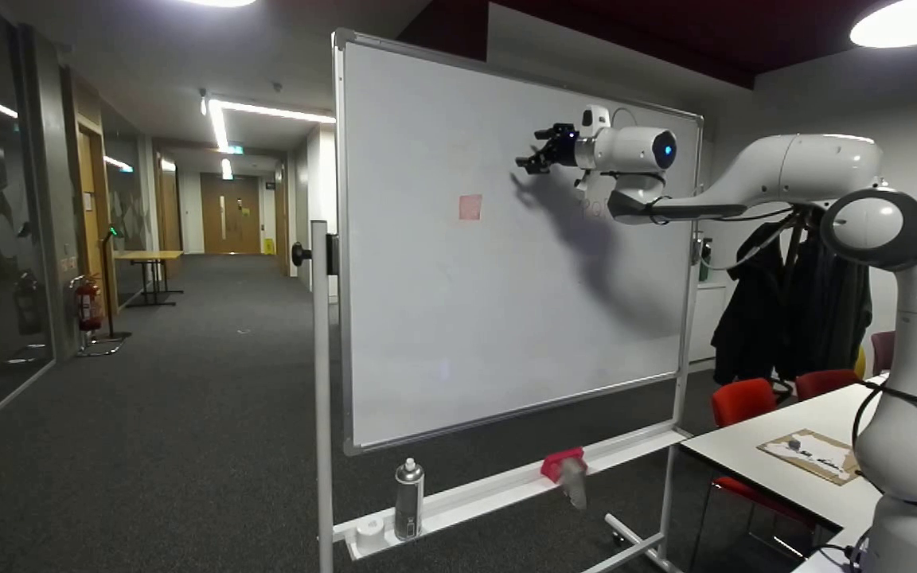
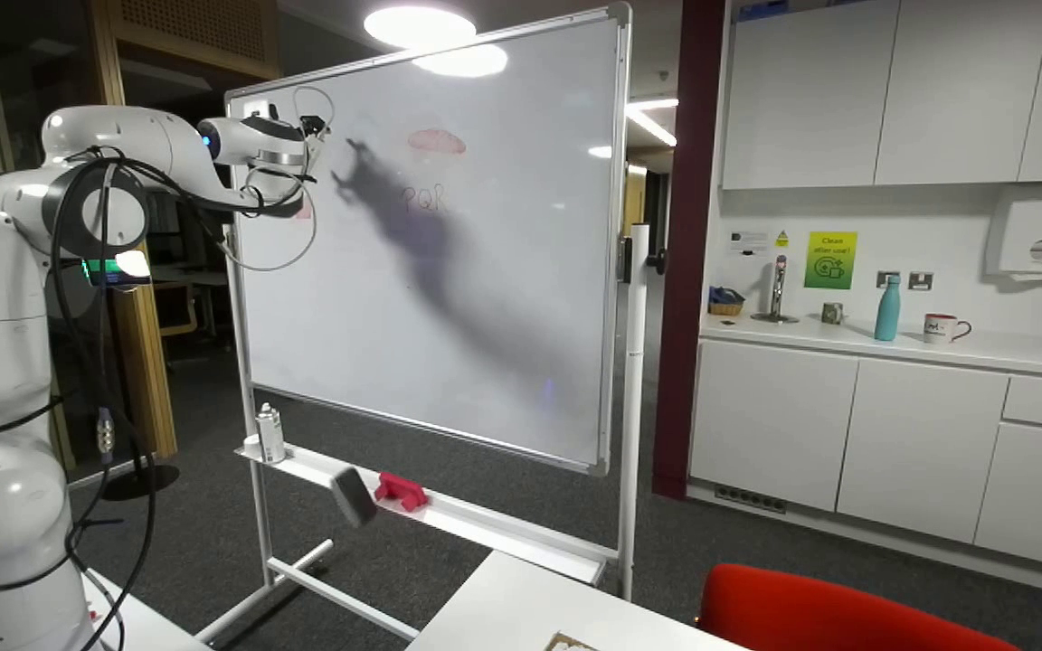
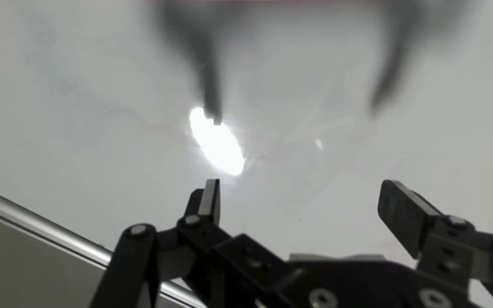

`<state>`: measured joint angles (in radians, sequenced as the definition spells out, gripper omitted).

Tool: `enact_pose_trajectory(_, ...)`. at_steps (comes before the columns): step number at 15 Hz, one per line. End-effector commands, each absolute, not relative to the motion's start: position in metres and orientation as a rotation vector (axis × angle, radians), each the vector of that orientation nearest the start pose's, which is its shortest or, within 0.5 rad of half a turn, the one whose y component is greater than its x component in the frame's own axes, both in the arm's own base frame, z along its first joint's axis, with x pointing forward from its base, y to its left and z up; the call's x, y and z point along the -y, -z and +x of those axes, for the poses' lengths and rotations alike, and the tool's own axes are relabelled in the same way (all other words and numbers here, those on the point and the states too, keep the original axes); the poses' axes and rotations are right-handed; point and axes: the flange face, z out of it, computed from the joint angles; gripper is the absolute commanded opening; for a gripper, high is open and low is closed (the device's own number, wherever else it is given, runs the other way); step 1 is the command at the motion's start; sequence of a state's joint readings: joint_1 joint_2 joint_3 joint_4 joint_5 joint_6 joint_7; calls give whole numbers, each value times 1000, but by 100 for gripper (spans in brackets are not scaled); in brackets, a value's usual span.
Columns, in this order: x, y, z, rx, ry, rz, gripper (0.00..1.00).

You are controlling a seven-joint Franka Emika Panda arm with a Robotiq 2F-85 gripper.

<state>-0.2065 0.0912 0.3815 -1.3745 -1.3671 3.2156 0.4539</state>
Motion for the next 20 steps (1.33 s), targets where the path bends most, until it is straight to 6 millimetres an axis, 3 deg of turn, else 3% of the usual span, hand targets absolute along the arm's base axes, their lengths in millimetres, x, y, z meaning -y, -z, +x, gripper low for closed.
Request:
enact_pose_trajectory(1, -182, -805, 545, 1343, 2683, -2051, 100)
enact_pose_trajectory(6, -189, -800, 531, 1357, 2661, -2065, 100)
enact_pose_trajectory(13, -205, -785, 485, 1331, 2580, -2105, 100)
enact_pose_trajectory(17, -211, -765, 459, 1215, 2501, -2222, 100)
enact_pose_trajectory(20, -212, -733, 456, 1124, 2367, -2383, 100)
